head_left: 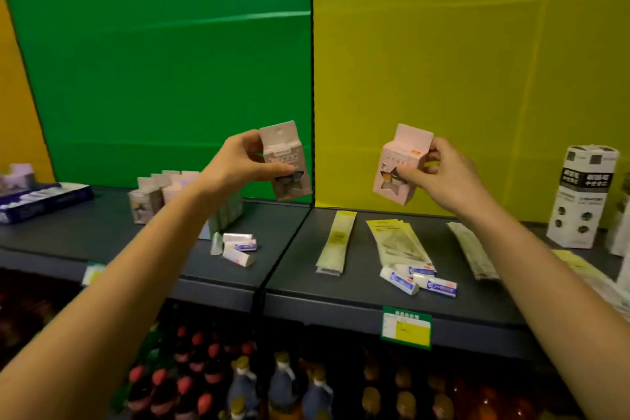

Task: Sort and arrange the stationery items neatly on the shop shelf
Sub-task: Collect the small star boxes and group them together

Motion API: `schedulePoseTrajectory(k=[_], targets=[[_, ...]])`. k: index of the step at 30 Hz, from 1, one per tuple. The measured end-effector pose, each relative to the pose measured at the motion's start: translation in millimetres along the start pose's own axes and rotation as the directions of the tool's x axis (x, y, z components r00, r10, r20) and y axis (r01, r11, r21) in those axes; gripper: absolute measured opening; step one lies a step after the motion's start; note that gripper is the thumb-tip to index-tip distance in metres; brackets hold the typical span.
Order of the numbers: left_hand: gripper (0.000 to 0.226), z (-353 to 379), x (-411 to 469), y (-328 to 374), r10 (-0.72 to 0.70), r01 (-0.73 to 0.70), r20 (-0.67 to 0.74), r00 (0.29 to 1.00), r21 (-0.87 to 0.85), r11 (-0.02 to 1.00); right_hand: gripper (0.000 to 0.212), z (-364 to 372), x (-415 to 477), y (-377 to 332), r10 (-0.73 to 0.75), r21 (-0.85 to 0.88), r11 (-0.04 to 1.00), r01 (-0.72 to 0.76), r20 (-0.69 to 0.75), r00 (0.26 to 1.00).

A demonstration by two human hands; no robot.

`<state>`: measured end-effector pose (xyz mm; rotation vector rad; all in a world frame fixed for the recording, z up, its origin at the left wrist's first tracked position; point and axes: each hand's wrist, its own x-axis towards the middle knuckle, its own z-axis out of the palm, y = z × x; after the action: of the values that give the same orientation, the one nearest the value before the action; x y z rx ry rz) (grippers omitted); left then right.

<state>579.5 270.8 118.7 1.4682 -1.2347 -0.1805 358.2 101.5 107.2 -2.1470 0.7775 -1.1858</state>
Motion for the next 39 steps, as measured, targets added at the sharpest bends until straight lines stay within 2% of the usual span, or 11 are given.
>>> schedulePoseTrajectory(k=[6, 10, 18, 23, 28, 34, 39], targets=[[0.050, -108, -56, -33, -0.115, 0.117, -0.023, 0.993, 0.110, 0.987, 0.048, 77, -40, -57, 0.033, 0.214, 0.973, -0.080, 0.218, 0.975], [0.048, -163, -84, -58, -0.151, 0.161, -0.075, 0.986, 0.150, 0.976, 0.047, 130, -53, -86, 0.034, 0.221, 0.969, -0.111, 0.324, 0.945], [0.036, -241, -108, -104, -0.193, 0.211, -0.096, 0.976, 0.249, 0.945, 0.040, 222, -44, -123, -0.005, 0.171, 0.983, -0.069, 0.402, 0.916], [0.044, -277, -96, -137, -0.187, 0.203, -0.079, 0.979, 0.305, 0.930, 0.038, 270, -23, -140, -0.064, 0.121, 0.993, 0.012, 0.438, 0.897], [0.040, -304, -60, -167, -0.205, 0.207, -0.037, 0.978, 0.300, 0.931, 0.044, 307, 6, -158, -0.096, 0.088, 0.994, 0.063, 0.447, 0.889], [0.041, -324, -28, -204, -0.223, 0.198, 0.070, 0.972, 0.261, 0.945, 0.048, 343, 36, -173, -0.176, 0.130, 0.983, 0.132, 0.439, 0.881], [0.037, -333, -8, -230, -0.203, 0.162, 0.137, 0.970, 0.263, 0.951, 0.043, 364, 46, -179, -0.180, 0.037, 0.982, 0.184, 0.458, 0.870]])
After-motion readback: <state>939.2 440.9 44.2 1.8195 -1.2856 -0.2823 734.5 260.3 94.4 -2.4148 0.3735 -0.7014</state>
